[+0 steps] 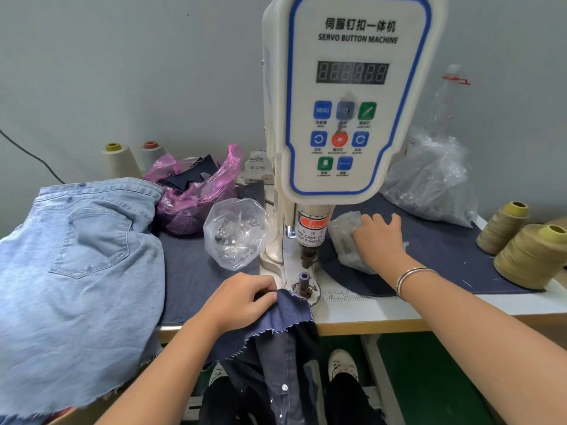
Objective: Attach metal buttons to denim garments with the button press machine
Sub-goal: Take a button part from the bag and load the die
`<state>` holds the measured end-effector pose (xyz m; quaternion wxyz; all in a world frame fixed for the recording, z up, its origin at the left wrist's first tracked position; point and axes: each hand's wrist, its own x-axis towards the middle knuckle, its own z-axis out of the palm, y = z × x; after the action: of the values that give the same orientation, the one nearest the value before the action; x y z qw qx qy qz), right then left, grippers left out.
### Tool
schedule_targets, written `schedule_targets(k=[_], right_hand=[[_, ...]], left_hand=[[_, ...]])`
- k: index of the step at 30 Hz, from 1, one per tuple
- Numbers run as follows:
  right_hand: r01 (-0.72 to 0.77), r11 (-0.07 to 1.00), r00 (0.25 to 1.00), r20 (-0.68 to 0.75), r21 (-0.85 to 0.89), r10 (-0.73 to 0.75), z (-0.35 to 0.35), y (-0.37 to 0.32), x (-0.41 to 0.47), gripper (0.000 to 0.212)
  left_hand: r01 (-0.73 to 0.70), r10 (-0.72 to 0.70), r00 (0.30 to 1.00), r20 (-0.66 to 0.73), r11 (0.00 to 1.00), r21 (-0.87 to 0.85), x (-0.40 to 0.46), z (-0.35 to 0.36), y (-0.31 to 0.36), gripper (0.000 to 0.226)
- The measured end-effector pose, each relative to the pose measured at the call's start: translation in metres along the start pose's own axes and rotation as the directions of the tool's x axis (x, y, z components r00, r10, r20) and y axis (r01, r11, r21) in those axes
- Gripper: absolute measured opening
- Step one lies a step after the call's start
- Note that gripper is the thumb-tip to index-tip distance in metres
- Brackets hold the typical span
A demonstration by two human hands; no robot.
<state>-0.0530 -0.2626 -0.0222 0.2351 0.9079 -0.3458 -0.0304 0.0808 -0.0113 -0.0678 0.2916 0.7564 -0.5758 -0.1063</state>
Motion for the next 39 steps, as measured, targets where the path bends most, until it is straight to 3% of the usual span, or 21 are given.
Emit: schedule_targets(k=[13, 18, 22, 28, 33, 38, 39], right_hand=[[-0.036, 0.984, 0.998, 0.061, 0.174, 0.026, -0.002, 0.002, -0.001, 0.028], [-0.047, 0.882, 0.999, 0.034, 0.469, 0.035, -0.005, 0.024, -0.002, 0.019], [-0.028, 0.782, 0.996, -0.052, 0.623, 0.077, -0.006, 0.039, -0.008, 0.028], [0.000, 0.861, 1.000, 0.012, 0.509, -0.007, 0.005, 0.032, -0.012, 0.027], [0.009, 0.716, 0.997, -0.061, 0.698, 0.047, 0.002, 0.044, -0.010, 0.022], [0.034, 0.680, 0.960, -0.213, 0.732, 0.182, -0.014, 0.062, -0.029, 0.007], [0.033, 0.592, 0.944, -0.219, 0.806, 0.245, -0.020, 0.060, -0.036, 0.007]], left_hand=[[0.026, -0.026, 1.000, 0.008, 1.000, -0.009, 0.000, -0.001, 0.001, 0.021], [0.022, -0.022, 1.000, 0.005, 1.000, 0.001, 0.001, 0.000, 0.002, 0.022], [0.019, -0.019, 1.000, 0.007, 1.000, 0.007, 0.002, 0.000, -0.001, 0.019], [0.024, -0.024, 1.000, 0.001, 1.000, 0.010, 0.002, 0.001, -0.001, 0.019], [0.032, -0.032, 0.999, 0.005, 0.999, 0.016, 0.002, 0.000, 0.000, 0.019], [0.034, -0.034, 0.999, 0.009, 0.999, 0.018, 0.004, 0.000, -0.002, 0.019], [0.035, -0.036, 0.999, 0.011, 0.999, 0.019, 0.003, 0.000, -0.002, 0.019]])
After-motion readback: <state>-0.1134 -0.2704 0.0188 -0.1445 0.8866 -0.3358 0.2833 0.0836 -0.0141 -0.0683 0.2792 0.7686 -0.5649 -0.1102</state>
